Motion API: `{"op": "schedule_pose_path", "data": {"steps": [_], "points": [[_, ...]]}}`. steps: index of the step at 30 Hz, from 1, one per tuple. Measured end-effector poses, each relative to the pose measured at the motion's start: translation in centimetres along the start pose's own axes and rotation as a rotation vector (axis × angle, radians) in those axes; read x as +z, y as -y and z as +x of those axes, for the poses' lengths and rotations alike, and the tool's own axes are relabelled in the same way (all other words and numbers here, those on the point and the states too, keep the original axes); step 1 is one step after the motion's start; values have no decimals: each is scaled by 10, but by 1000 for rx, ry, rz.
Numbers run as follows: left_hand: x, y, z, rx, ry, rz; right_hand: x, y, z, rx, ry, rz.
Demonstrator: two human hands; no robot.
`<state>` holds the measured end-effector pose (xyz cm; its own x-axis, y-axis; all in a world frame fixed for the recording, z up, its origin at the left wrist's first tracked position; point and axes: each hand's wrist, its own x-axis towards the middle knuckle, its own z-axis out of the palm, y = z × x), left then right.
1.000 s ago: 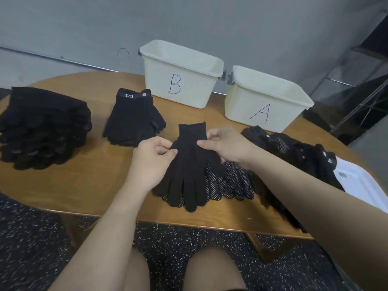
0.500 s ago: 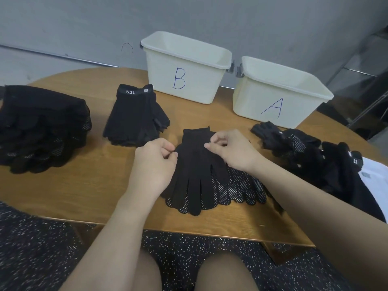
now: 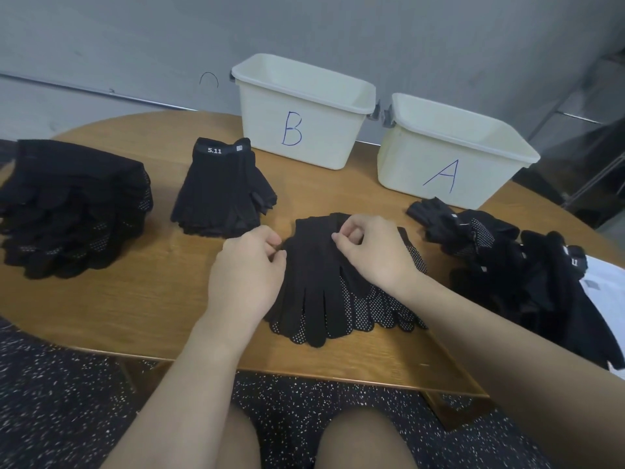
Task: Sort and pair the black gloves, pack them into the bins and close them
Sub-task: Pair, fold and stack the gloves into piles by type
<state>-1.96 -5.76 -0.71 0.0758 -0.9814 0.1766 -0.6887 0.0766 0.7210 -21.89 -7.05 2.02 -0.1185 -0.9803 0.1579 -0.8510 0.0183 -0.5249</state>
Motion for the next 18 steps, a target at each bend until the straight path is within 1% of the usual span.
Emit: {"op": "schedule_pose_path", "data": {"steps": [2, 4, 5, 7, 9, 11, 12, 15, 18], "points": [[-1, -1, -2, 27, -20, 41, 1, 2, -7, -99, -114, -123], [-1, -3, -3, 43, -36, 74, 1, 6, -13, -280, -191, -204], [-1, -4, -3, 52, -37, 92, 1, 8, -14, -367, -166, -227], [0, -5, -3, 75, -33, 116, 4, 8, -17, -478, -14, -289], [0, -5, -4, 91, -31, 121, 9, 4, -23, -494, 175, -365], [0, -5, -3, 94, -32, 138, 15, -1, -27, -453, 303, -406], [0, -4, -4, 93, -30, 148, 17, -4, -29, -440, 324, -417], [0, -3, -5, 112, -37, 158, 19, -5, -29, -431, 316, -443], [-1, -4, -8, 214, -53, 129, 20, -3, -29, -413, 316, -434]]}}
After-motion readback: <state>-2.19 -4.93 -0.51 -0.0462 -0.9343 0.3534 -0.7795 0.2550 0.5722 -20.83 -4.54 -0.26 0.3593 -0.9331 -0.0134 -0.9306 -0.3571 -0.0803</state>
